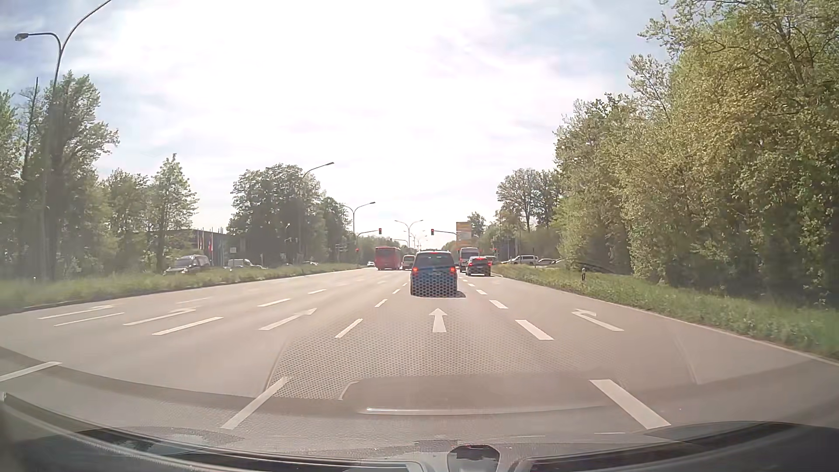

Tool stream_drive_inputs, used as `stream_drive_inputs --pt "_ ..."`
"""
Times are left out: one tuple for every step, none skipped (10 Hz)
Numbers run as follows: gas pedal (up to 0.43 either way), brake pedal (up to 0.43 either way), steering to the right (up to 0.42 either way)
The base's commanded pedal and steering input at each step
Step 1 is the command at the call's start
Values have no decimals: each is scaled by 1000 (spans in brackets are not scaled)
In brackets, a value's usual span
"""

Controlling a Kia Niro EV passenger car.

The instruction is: Follow the waypoints while adhering to traffic rules and regulations

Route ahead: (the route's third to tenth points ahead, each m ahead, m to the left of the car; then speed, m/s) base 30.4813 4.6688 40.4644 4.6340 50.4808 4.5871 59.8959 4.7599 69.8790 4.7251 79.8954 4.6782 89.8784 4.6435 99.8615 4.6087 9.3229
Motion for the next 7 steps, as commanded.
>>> stream_drive_inputs --pt "0 152 0" --pt "0 146 -1" --pt "0 152 -1" --pt "0 152 -1" --pt "0 146 0" --pt "0 140 -1" --pt "0 140 0"
